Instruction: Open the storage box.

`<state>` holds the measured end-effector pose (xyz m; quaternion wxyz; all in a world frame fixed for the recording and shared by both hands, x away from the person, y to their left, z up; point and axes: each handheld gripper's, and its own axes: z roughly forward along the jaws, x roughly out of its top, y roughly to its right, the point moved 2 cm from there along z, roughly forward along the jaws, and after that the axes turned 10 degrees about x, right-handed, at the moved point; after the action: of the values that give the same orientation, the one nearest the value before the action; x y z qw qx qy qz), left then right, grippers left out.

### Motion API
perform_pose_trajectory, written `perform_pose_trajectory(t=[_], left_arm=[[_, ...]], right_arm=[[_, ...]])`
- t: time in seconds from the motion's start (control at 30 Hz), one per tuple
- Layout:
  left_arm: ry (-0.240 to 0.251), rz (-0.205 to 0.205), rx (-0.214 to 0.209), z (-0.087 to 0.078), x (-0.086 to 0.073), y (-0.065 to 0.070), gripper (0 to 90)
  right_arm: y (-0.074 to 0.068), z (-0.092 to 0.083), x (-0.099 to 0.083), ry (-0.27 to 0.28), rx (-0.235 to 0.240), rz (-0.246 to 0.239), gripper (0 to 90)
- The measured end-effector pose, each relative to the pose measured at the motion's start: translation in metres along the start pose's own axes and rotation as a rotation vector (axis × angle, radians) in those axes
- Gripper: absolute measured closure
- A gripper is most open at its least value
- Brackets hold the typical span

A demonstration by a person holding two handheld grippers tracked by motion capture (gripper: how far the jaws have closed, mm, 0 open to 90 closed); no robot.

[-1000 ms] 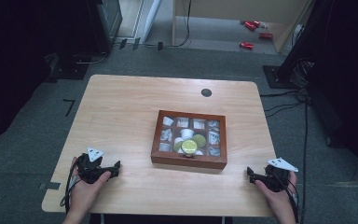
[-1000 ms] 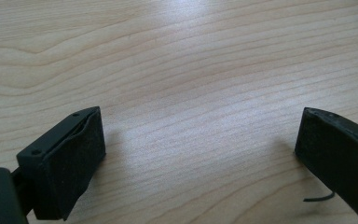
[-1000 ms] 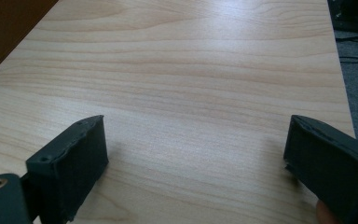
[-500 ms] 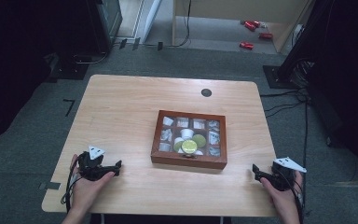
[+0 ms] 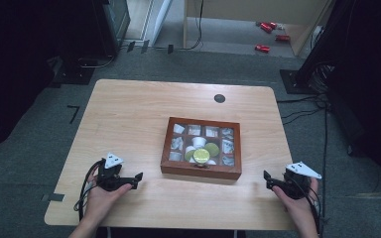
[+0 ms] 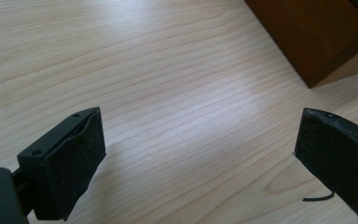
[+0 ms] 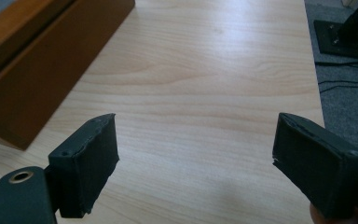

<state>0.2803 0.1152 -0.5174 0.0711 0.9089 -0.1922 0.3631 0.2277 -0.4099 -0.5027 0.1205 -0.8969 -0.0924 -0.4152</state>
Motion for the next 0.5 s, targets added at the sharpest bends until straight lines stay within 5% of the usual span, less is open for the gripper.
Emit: perform_pose_trajectory(t=[0.2,0.5], left_arm=[[-0.004,0.058,-0.033,0.007,0.011,0.019,2.5],[-0.002,0.083,-0.089,0.015,0.017,0.043,4.1]], right_arm=[[-0.011,-0.003,0.016,0.027,0.019,-0.018,14.6],[-0.027,0.003,0.030,0.034,0.049,-0.044,16.1]])
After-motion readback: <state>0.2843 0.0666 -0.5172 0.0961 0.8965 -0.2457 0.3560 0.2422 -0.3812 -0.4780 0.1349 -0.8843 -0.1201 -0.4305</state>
